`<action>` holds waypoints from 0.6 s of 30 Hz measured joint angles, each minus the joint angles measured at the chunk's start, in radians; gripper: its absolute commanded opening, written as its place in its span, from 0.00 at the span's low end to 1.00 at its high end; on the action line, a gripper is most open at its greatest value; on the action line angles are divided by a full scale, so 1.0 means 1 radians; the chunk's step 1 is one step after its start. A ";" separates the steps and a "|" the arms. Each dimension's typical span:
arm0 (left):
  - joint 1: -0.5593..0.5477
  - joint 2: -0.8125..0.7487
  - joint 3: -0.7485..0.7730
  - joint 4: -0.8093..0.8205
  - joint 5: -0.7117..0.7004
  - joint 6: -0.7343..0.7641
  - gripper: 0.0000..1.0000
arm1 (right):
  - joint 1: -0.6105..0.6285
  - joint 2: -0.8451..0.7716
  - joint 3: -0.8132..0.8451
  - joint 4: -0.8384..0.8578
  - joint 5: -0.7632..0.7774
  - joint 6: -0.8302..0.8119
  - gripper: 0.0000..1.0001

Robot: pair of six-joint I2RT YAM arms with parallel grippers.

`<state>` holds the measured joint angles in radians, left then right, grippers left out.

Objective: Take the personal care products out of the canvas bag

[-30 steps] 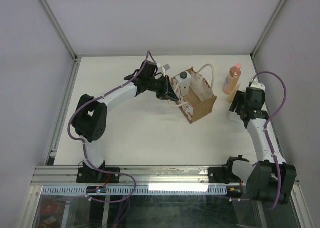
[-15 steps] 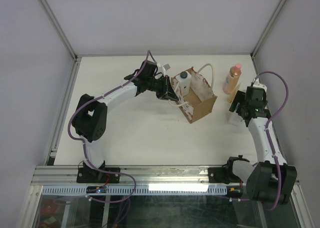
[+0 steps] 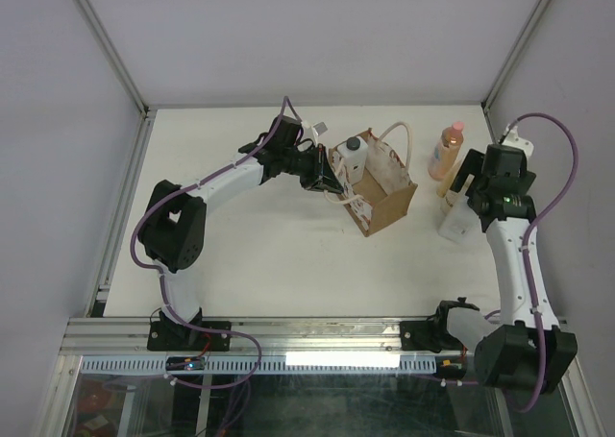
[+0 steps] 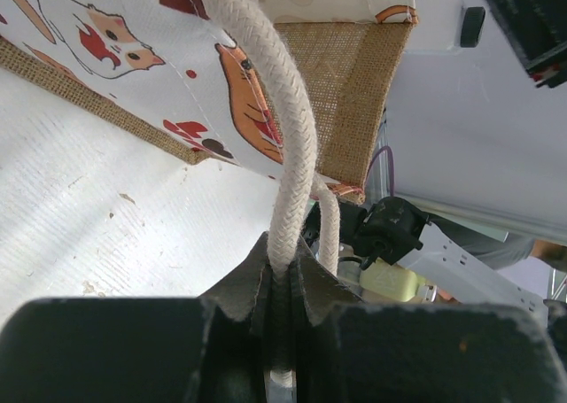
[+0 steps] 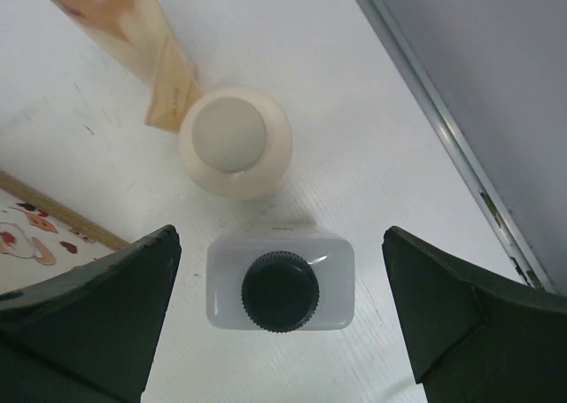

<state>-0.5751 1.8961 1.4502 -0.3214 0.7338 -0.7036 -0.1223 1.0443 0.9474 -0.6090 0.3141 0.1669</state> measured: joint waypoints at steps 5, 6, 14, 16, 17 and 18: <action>0.000 0.000 -0.004 0.003 0.000 0.000 0.00 | 0.047 -0.012 0.119 -0.021 0.000 -0.029 0.99; 0.000 0.000 -0.007 0.006 0.000 0.000 0.00 | 0.062 -0.018 0.136 -0.019 -0.016 -0.039 0.99; 0.000 0.000 -0.023 0.008 -0.010 0.000 0.00 | 0.220 -0.042 0.150 0.050 -0.391 -0.097 0.93; 0.000 0.000 -0.025 0.007 -0.019 -0.002 0.00 | 0.264 -0.026 0.146 0.085 -0.473 -0.097 0.93; 0.000 0.000 -0.026 0.008 -0.022 -0.003 0.00 | 0.283 -0.013 0.146 0.100 -0.504 -0.098 0.93; 0.000 -0.001 -0.026 0.007 -0.025 -0.006 0.00 | 0.306 0.009 0.146 0.121 -0.539 -0.099 0.93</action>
<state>-0.5751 1.8950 1.4239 -0.3141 0.7090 -0.7094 0.1837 1.0531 1.0935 -0.4885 -0.2249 0.0681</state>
